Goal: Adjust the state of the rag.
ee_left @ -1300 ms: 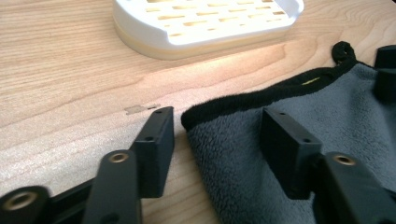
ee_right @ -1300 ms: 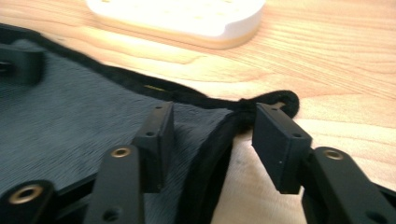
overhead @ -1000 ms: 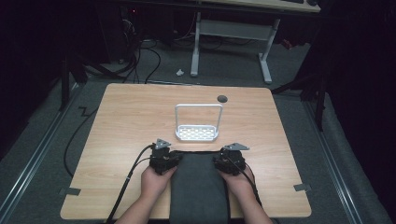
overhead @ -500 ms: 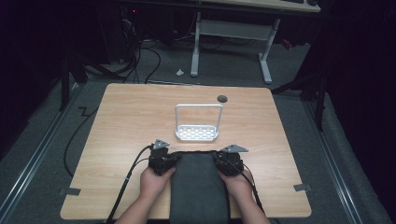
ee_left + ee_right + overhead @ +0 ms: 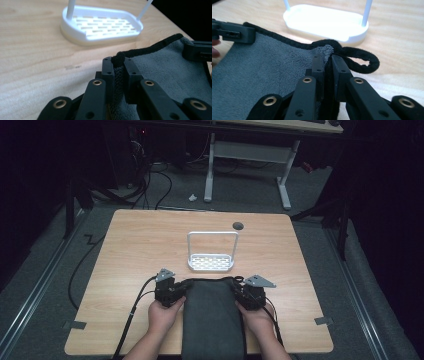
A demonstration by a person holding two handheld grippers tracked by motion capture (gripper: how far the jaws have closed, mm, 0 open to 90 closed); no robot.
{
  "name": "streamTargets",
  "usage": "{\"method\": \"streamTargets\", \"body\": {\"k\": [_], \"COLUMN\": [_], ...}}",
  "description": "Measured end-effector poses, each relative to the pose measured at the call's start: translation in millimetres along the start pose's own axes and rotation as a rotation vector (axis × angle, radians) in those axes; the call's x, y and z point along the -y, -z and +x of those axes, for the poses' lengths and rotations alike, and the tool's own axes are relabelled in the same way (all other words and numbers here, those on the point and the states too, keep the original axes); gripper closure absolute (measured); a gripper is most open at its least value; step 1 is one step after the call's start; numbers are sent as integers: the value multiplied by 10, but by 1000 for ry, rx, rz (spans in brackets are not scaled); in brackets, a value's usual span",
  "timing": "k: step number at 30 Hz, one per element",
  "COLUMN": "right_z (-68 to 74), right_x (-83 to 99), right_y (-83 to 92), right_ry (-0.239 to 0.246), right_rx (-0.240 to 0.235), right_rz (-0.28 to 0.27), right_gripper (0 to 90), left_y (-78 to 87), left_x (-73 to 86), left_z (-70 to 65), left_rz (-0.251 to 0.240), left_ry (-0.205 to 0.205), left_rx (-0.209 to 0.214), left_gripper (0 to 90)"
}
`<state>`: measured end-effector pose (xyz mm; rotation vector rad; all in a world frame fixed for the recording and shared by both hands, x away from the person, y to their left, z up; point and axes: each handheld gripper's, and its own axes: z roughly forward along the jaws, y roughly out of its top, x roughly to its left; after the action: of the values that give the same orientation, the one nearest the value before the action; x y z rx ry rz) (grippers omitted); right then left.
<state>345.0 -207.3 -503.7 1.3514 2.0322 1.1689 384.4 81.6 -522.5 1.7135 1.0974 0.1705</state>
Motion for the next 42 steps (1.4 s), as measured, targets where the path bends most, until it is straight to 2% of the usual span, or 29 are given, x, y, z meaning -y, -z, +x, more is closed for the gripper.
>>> {"method": "streamTargets", "body": {"k": [5, 12, 18, 26, 31, 42], "right_z": [27, 24, 62, 137, 168, 230], "right_x": [-36, -93, -202, -383, -512, -883], "right_y": [80, 177, 295, 469, 533, 713], "right_ry": [20, 21, 48, 75, 83, 119], "right_rx": [4, 12, 27, 54, 62, 79], "right_rz": [-40, -81, -131, -214, -247, -337], "right_gripper": [825, 824, 824, 824, 824, 824], "left_y": [84, 143, 225, 384, 469, 680], "left_x": [-100, -217, -330, -535, -690, -1077], "left_z": [-107, -186, -261, -372, -416, -543], "left_rz": [-33, -62, -107, -177, -218, -307], "left_ry": [-53, -76, -94, -127, -140, -199], "left_rx": [-9, -8, -5, 3, 4, 1], "left_gripper": [813, 812, 813, 816, 817, 820]}}
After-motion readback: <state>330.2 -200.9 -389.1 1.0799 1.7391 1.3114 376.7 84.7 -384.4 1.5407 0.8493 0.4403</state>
